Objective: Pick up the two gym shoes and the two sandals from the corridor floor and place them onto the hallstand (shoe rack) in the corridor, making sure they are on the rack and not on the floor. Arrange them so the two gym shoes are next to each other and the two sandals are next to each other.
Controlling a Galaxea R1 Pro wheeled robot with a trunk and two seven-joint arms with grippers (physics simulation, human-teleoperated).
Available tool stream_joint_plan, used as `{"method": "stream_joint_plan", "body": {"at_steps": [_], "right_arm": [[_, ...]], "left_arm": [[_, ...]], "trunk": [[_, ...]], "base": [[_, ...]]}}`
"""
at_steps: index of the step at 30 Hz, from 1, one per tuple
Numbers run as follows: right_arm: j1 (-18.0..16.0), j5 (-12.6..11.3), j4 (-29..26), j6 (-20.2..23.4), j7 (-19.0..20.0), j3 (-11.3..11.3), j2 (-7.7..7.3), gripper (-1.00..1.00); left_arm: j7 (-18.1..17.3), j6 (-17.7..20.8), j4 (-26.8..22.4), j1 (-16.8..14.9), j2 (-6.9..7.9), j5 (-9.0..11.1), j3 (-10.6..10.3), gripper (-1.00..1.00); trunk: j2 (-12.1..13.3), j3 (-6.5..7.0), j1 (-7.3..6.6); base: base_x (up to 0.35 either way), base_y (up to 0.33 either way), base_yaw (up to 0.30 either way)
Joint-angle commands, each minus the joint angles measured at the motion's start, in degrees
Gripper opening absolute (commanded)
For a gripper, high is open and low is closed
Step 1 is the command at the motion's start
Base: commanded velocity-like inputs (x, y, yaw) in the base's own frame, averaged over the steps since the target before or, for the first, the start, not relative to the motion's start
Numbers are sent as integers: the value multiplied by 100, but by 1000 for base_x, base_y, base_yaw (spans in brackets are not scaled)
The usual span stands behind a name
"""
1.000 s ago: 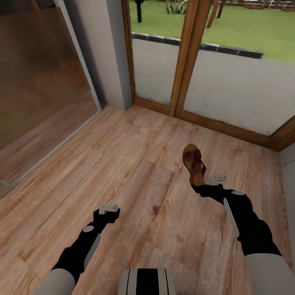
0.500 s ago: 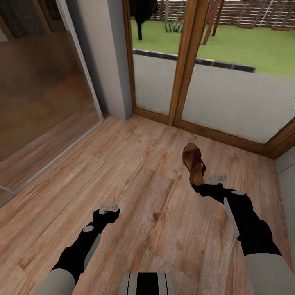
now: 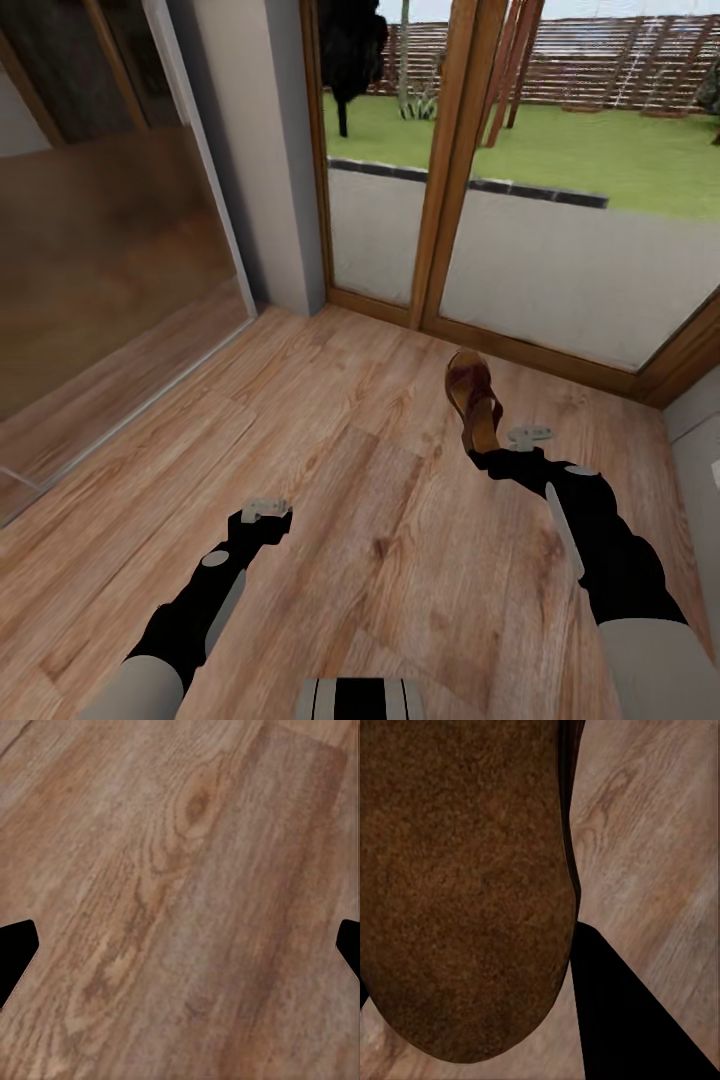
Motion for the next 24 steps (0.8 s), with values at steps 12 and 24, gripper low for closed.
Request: {"method": "stream_joint_plan", "body": {"at_steps": [12,24], "right_arm": [[-4,22,-6,33,21,-7,2,-100],[-2,24,-6,33,23,-5,2,-100]], "left_arm": [[-9,34,-10,0,0,7,2,100],[-9,34,-10,0,0,7,1,100]], "trunk": [[15,346,-32],[31,723,-63]], "base": [[0,0,0],[0,0,0]]}}
